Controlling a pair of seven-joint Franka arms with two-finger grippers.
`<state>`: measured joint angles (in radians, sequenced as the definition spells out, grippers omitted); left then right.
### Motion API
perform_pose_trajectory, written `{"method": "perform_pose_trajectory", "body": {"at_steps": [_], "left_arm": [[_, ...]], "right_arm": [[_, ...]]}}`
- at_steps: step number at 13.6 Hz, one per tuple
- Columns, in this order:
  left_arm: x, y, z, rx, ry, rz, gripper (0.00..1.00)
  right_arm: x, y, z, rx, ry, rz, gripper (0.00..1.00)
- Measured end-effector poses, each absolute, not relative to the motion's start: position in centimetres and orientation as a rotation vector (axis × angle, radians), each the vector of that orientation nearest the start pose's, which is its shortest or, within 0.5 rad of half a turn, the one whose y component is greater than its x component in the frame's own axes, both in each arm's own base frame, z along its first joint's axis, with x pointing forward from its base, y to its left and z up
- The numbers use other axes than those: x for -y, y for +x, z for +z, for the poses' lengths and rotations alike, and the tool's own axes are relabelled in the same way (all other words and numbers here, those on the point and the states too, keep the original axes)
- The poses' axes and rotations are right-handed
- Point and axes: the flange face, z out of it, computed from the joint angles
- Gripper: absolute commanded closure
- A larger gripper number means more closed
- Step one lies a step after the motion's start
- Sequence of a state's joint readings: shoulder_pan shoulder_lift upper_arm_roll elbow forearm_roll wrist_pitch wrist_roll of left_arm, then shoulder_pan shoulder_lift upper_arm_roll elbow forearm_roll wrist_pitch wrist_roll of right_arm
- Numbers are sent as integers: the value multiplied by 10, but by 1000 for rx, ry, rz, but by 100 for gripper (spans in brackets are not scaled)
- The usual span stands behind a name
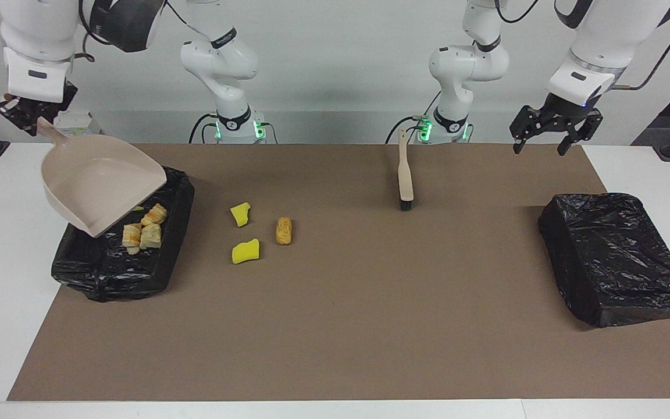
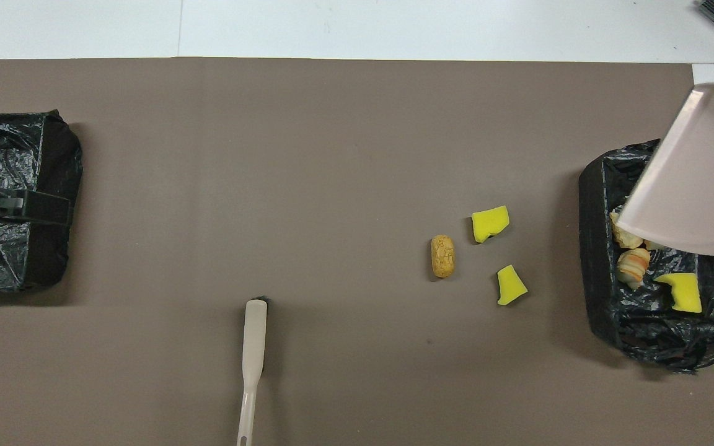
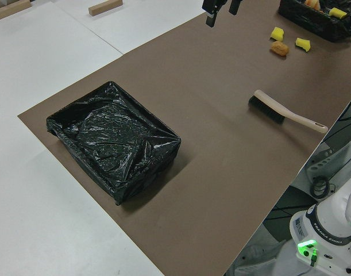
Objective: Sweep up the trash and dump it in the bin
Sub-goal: 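Bring the empty dustpan back and set it on the table with the right gripper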
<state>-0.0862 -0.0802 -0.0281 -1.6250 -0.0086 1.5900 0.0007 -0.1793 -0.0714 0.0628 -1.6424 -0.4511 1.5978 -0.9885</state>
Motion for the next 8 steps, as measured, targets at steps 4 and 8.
{"method": "perform_pose_trajectory", "body": {"at_steps": [4,8], "left_arm": [[62,528,644,-181,-3145,-70,0],[62,528,644,-181,-3145,-70,0]], "right_arm": [[3,547,607,754,-3280,137,100],[-100,560,553,229,-3220,192,100]]}}
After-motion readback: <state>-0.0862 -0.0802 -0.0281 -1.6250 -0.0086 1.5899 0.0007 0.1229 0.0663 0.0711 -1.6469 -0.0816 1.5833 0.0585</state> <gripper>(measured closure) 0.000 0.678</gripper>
